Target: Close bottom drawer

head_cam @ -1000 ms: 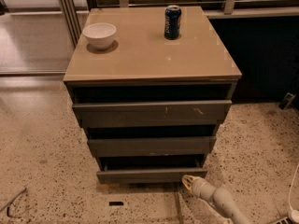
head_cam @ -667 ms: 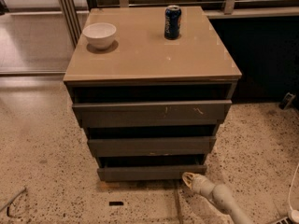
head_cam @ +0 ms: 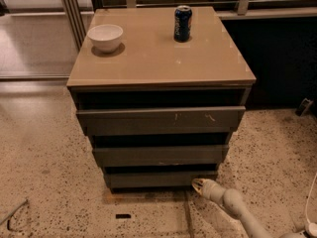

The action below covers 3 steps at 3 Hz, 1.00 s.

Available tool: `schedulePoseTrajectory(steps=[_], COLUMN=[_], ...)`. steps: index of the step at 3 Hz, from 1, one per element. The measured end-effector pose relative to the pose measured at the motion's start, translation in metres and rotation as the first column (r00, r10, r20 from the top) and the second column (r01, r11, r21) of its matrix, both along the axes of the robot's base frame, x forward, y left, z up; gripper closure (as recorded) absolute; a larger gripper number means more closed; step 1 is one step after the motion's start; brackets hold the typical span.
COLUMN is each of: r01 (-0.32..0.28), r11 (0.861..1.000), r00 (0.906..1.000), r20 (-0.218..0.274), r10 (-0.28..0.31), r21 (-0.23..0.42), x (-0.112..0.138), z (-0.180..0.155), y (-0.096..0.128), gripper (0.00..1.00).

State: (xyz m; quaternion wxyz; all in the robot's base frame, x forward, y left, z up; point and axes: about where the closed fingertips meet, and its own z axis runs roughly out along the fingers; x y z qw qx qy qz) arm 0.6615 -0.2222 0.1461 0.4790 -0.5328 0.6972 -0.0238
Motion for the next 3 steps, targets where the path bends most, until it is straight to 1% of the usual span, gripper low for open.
schedulePoseTrajectory(steps=[1,2,3], r01=[-0.047,-0.124,-0.176], r11=[0.999,0.992,0.983], r00=[0.9974,0.9777,0.9373], r20=[-0.054,-0.168,-0.297], r10=[0.047,0.126,0.182], r21=[0.003,0.023,0.048], x=[-0.014,-0.047,-0.087], z=[0.001,0.008,0.021], y=[0.009,0.018,0.02], gripper=[1.0,1.0,1.0])
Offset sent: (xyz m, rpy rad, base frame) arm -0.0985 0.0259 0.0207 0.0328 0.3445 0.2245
